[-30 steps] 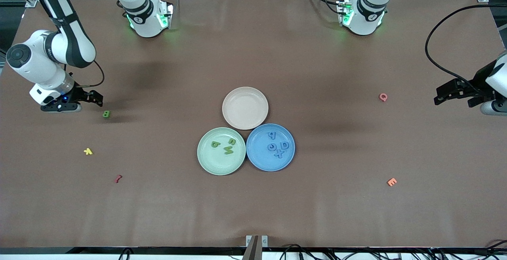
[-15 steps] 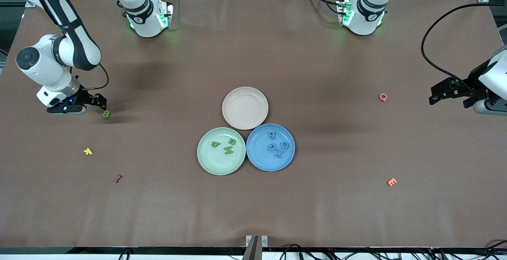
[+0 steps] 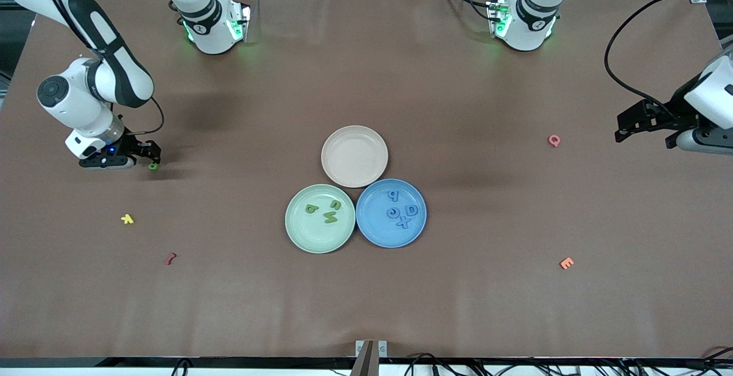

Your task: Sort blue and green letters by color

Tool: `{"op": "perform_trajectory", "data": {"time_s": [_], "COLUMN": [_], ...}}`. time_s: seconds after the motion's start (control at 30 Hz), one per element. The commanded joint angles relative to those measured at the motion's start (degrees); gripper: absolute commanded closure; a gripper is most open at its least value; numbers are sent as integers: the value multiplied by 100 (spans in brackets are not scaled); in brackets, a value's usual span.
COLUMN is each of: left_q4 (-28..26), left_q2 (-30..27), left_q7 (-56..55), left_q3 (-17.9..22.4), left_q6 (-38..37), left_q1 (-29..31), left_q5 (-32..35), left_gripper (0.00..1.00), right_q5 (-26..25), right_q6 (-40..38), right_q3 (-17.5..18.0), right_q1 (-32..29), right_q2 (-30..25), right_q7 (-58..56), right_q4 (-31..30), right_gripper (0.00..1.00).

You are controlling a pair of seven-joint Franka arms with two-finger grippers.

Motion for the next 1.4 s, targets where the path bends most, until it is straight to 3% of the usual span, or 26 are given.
{"op": "perform_trajectory", "data": {"time_s": [0.0, 1.0, 1.17, 1.37], "left_q4": [-329, -400, -399, -399], "left_q2": [-331, -385, -376, -376], "left_q7": [123, 114, 114, 114], "left_q3": [-108, -125, -125, -125], "left_q6": [27, 133, 142, 150], "left_q1": [43, 43, 43, 43], "left_q5": [-38, -3, -3, 6], "left_gripper": [0, 0, 0, 0], "right_q5": [119, 119, 119, 119], "right_q6": [144, 329, 329, 329], "right_q3": [95, 104, 113, 113], "right_q1": [-109, -83, -83, -74], "right_q2": [116, 336, 336, 336], "right_q7": [-147, -138, -130, -121], "right_q4": [9, 27, 27, 36], "right_gripper": [31, 47, 62, 89]}}
